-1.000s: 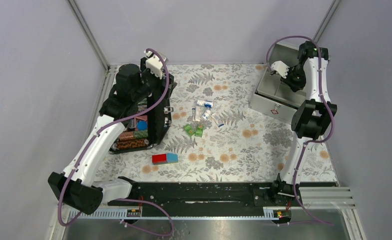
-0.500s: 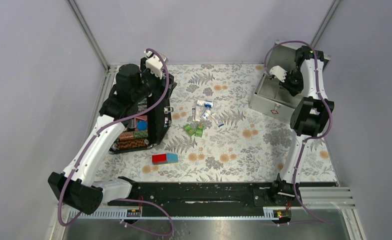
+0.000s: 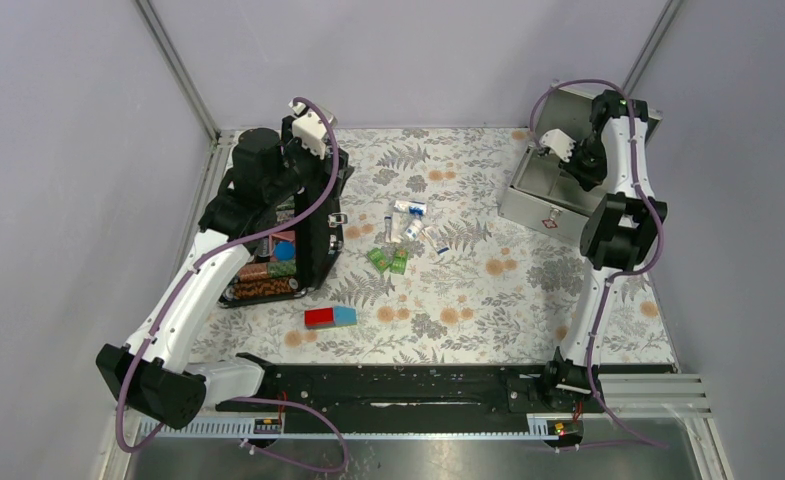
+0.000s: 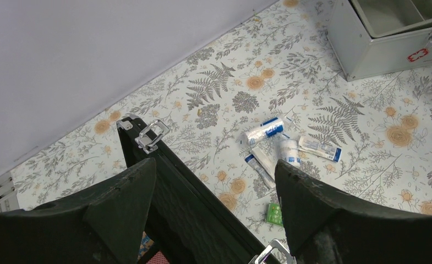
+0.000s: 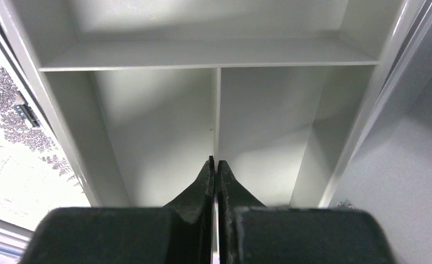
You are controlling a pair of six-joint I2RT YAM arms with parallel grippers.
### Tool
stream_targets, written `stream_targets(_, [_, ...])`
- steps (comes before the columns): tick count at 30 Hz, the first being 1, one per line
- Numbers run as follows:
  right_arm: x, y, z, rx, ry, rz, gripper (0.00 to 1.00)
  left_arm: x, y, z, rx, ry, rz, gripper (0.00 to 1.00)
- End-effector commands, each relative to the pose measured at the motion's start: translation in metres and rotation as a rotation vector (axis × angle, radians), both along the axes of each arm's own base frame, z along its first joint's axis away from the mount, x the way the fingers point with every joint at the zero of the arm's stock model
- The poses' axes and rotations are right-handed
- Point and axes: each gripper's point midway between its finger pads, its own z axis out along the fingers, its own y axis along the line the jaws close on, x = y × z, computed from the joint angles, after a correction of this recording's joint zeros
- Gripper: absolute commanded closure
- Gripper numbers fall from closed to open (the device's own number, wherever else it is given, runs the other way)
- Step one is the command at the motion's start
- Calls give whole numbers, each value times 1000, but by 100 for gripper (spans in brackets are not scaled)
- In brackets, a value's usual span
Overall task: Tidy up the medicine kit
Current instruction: Place the medicine box compartment inside the medicine box.
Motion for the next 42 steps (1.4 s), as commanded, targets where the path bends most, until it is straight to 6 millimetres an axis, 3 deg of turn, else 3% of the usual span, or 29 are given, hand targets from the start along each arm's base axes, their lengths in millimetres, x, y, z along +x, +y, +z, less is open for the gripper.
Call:
stream_targets(1, [15,3,-7,35,-26,-21,100,-4,1,34,-28,-81,-16,22])
stream_targets(14, [9,14,-26,96,25,-65,100,-5,2,29,-16,-72,-15,22])
stream_targets(19, [2,12,-23,85,41,-87,85,-4,0,30,-20,-70,-19,22])
stream_targets(21, [0,15,-12,92,26,-86,81,-4,1,29,-20,-70,-17,22])
stream_targets(26, [3,23,43,122,-123,-106,63,-5,1,26,-22,-70,-18,22])
stream_targets(31, [-1,40,88,195,-235,-159,56,-5,0,24,-29,-67,-17,22])
stream_targets(37, [1,91,126,434,-310,-301,51,-5,-2,21,-40,-51,-25,22])
stream_targets(42, [15,150,161,789,-299,-476,48,-7,-3,20,-35,-45,-31,22])
